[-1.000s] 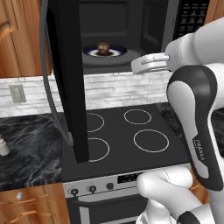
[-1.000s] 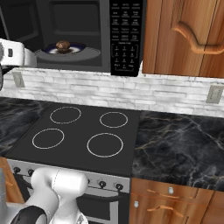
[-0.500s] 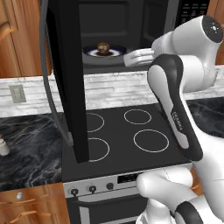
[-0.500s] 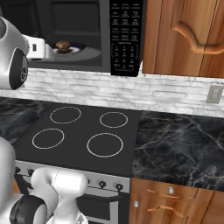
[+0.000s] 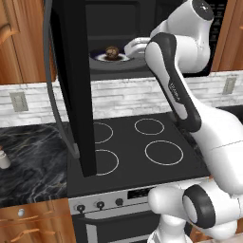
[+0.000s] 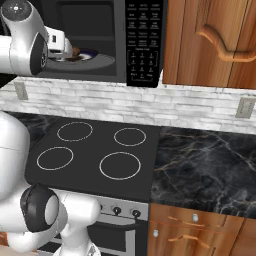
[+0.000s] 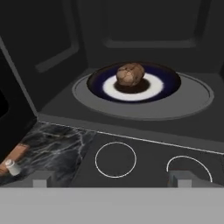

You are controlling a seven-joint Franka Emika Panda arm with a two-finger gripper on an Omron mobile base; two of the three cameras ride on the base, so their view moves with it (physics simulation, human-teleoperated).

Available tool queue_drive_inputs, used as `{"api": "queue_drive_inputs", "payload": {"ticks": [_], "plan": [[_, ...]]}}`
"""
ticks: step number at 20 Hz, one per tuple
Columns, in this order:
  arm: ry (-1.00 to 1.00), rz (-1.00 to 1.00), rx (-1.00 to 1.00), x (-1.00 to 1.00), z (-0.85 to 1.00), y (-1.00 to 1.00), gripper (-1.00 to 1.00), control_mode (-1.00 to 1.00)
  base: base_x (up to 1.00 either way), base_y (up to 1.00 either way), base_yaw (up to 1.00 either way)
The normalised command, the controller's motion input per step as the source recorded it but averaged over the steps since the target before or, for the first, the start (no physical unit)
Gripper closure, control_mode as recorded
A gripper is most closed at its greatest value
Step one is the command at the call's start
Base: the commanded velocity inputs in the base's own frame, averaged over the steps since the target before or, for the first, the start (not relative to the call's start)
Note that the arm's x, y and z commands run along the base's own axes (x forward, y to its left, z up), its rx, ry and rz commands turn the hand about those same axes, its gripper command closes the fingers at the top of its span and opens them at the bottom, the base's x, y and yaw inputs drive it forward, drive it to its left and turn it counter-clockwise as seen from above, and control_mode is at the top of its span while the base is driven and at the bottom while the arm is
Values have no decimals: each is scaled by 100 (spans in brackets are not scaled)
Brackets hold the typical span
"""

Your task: Retrieve the reheated potato from the microwave, then place the potato, cheese, and condiment on the cutting board.

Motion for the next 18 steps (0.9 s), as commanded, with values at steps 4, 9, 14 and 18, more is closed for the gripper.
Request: {"api": "queue_drive_inputs", "payload": {"ticks": [4,9,14,18], "plan": [[-12,0,-5,56,-11,13,-100,-100,0,0,0],[-10,0,-4,52,-12,9,-100,-100,0,0,0],[0,0,0,59,4,0,-100,-100,0,0,0],[5,0,0,55,6,4,-100,-100,0,0,0]]}}
